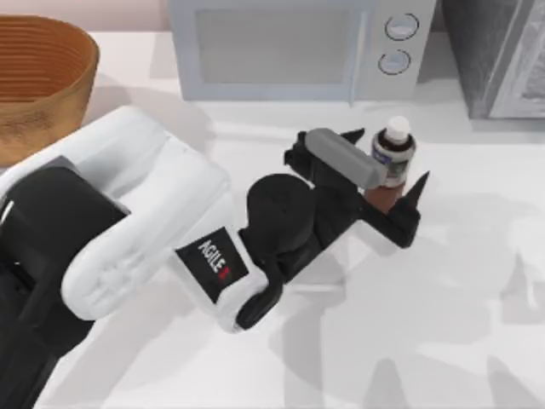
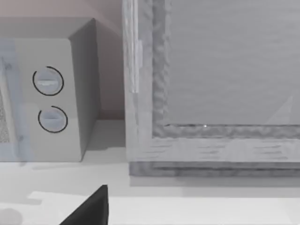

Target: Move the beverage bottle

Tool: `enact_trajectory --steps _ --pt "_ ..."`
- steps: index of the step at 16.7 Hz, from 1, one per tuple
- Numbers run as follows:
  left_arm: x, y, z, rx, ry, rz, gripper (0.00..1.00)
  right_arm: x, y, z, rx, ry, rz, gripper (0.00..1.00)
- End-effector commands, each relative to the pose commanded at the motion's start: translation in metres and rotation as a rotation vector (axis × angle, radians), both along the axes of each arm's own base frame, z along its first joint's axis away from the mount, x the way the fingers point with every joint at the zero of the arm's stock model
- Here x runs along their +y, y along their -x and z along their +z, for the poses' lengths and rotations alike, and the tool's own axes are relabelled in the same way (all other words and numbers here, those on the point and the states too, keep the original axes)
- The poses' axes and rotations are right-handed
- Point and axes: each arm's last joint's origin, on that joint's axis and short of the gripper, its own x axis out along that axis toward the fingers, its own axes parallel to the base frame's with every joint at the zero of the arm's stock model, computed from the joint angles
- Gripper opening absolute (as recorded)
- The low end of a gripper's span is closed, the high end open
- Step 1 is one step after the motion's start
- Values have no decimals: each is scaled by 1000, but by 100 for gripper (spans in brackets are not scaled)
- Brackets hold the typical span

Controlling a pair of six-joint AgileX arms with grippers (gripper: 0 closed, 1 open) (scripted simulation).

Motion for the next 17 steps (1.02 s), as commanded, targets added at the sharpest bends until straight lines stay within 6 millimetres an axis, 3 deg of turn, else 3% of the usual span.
enact_trajectory --steps 3,8,17 --pt "-14 -13 2 1 -1 0 100 0 0 0 0 0 0 100" --pt "-16 -15 2 2 -2 0 100 0 0 0 0 0 0 100" --pt "-16 -15 2 2 -2 0 32 0 0 0 0 0 0 100"
